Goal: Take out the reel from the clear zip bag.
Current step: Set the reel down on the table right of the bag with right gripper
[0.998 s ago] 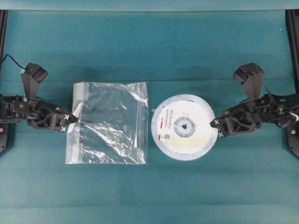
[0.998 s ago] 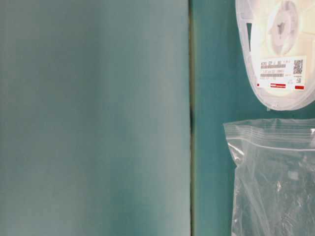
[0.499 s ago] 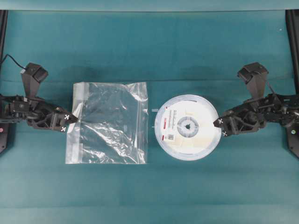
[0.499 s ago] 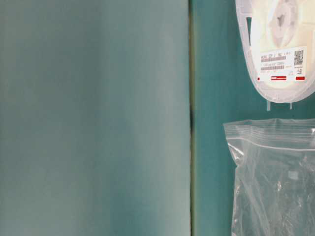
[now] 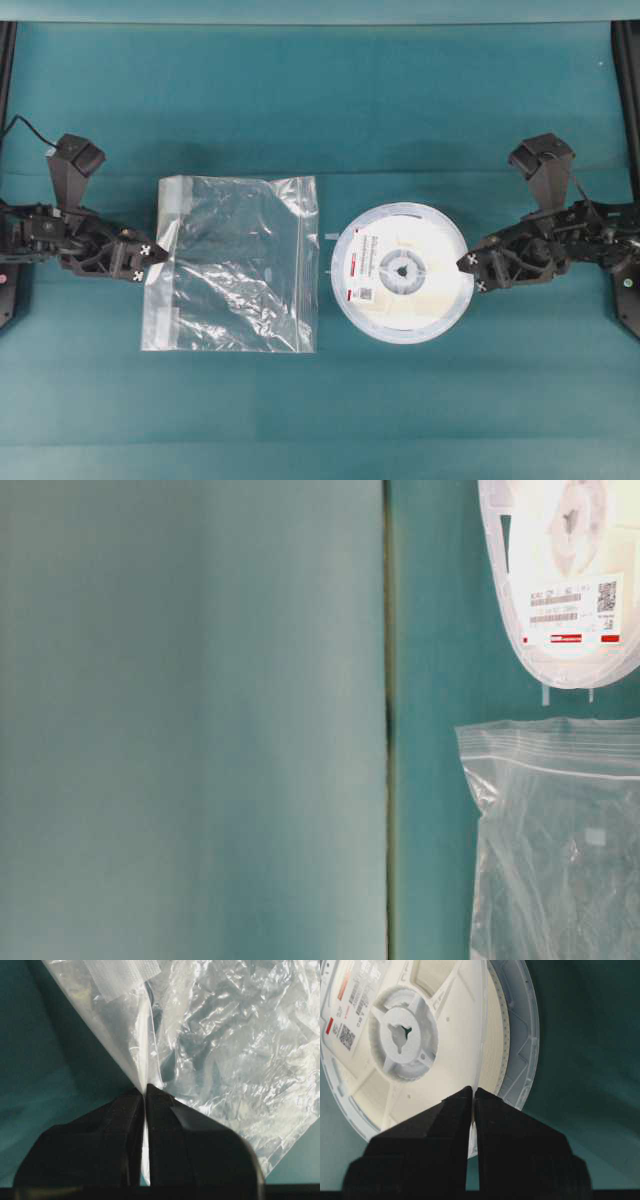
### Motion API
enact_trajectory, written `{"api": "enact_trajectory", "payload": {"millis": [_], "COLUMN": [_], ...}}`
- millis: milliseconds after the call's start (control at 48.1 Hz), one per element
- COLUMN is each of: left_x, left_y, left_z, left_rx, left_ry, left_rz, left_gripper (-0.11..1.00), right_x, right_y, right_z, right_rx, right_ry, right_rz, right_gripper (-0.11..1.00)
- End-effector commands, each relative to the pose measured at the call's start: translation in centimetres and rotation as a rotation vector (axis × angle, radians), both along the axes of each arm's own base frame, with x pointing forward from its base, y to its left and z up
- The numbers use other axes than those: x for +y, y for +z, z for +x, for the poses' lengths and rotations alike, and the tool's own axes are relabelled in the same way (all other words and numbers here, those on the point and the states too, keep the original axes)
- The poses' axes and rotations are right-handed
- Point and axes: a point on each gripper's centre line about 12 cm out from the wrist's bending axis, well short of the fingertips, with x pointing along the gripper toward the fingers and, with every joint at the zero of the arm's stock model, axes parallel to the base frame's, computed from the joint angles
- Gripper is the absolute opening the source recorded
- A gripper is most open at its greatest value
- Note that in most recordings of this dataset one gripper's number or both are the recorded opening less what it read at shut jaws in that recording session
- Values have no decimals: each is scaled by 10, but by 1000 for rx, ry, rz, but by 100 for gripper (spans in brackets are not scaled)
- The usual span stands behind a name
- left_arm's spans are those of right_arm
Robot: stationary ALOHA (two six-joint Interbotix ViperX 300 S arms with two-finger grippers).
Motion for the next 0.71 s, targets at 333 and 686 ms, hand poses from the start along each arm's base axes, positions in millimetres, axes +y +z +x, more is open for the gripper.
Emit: {"api": "enact_trajectory", "payload": {"millis": [333, 686], "left_x": [0, 1], "left_y": [4, 16], "left_z": [5, 10], "left_rx": [-19, -64], "left_ry": [-6, -71], "left_rz": [6, 83], "left_gripper": [2, 2], "right_x": [0, -1], "right_y": [4, 6], "right_z": [3, 4], "right_rx": [-19, -25], "right_ry": [-16, -19], "right_rz": [10, 10], "right_gripper": [64, 87]}}
